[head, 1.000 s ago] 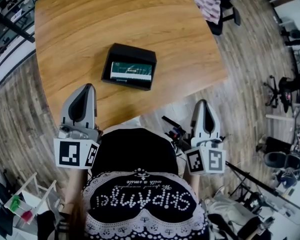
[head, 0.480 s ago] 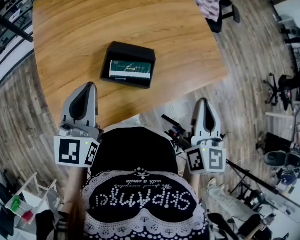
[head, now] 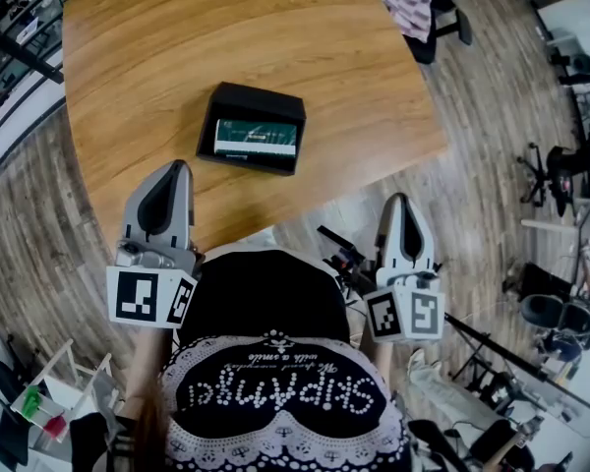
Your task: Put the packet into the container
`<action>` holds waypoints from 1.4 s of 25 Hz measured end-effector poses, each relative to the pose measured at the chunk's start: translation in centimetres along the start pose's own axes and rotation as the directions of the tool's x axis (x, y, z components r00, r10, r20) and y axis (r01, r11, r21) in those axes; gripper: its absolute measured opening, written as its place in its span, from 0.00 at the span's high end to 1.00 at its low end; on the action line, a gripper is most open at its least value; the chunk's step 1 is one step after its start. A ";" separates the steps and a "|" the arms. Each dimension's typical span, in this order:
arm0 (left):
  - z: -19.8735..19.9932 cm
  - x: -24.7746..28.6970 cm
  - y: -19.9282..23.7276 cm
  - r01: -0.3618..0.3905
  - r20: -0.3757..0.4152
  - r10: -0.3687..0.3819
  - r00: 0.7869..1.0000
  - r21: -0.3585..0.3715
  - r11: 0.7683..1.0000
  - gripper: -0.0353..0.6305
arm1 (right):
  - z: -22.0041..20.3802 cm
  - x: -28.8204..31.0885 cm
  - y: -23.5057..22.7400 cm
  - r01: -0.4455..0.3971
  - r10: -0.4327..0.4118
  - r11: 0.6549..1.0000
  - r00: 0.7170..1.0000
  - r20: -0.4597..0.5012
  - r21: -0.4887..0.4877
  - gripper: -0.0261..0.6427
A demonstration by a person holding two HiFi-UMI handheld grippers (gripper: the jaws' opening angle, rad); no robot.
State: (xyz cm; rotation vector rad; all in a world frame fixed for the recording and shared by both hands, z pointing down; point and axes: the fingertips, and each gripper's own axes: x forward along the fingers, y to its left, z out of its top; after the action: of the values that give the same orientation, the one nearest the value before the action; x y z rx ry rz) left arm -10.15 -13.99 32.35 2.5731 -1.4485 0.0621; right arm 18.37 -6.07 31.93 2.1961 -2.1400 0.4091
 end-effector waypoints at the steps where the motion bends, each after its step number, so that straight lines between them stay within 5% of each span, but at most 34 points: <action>1: 0.0 0.0 0.0 0.000 0.000 0.000 1.000 -0.001 1.000 0.90 | 0.0 0.0 0.0 0.001 -0.001 1.000 1.000 0.000 0.000 0.91; 35: 0.0 0.0 0.2 -0.002 0.002 0.002 1.000 -0.020 1.000 0.90 | -0.2 -0.4 0.0 0.005 -0.005 1.000 1.000 -0.009 -0.017 0.91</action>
State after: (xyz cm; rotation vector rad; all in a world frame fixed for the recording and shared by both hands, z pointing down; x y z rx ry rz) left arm -10.29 -14.11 32.38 2.5564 -1.4456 0.0448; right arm 18.38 -5.66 32.04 2.1859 -2.1244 0.3980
